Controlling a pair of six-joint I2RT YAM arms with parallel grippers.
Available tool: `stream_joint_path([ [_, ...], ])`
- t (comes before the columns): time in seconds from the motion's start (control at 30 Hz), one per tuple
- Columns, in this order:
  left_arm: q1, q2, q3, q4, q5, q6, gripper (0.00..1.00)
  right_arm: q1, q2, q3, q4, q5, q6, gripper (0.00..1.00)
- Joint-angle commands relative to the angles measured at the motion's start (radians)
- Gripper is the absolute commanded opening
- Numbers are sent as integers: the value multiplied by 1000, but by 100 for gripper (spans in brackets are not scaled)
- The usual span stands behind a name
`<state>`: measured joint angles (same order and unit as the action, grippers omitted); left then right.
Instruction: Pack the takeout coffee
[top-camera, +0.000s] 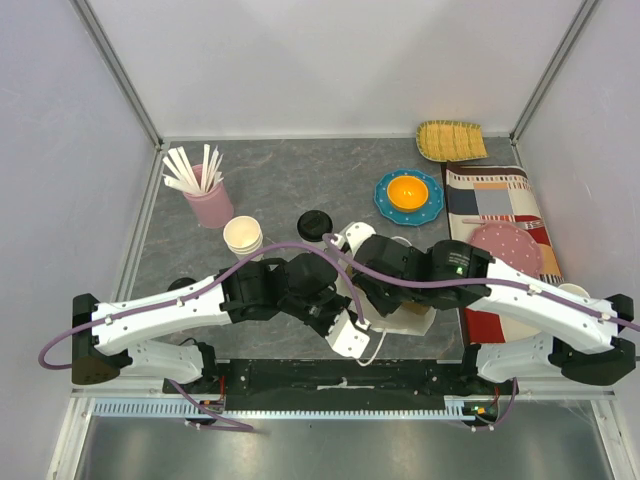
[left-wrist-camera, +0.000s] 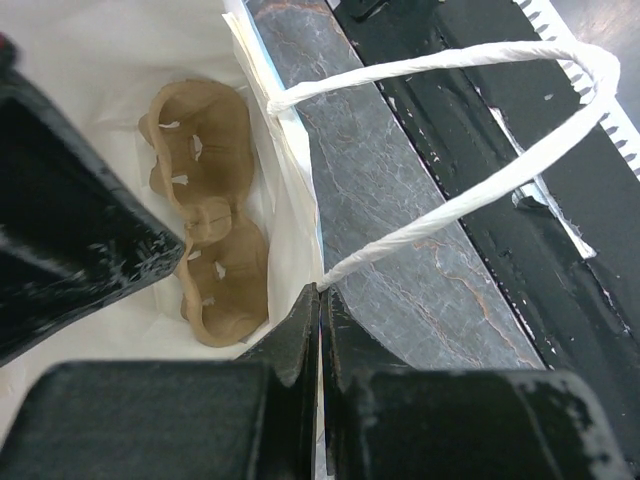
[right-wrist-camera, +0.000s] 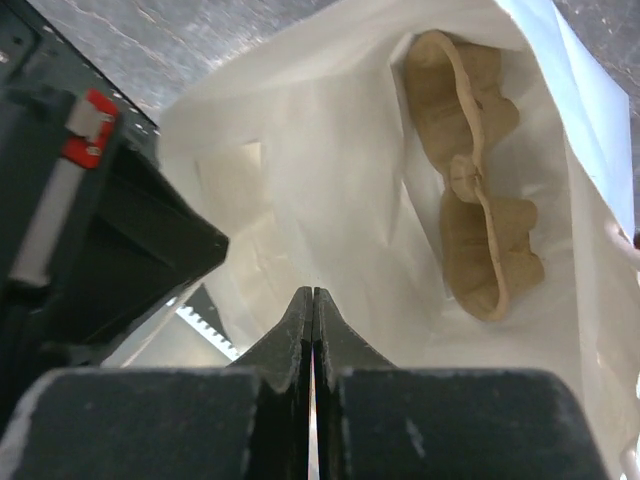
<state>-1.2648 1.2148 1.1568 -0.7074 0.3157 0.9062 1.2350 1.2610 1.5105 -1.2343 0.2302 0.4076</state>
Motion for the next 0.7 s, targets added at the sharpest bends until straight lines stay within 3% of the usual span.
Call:
stream_joint_path([
  [0.0,1,-20,17,23,26,-35,2,7,2,-73,21,78,-41,0],
  [0.5,31,-31,92,6,132,-59,2,-80,66,-342,237,69,-217,0],
  [0.67,70,-38,112,-36,203,-59,2,-100,19,-384,309,-5,-475,0],
])
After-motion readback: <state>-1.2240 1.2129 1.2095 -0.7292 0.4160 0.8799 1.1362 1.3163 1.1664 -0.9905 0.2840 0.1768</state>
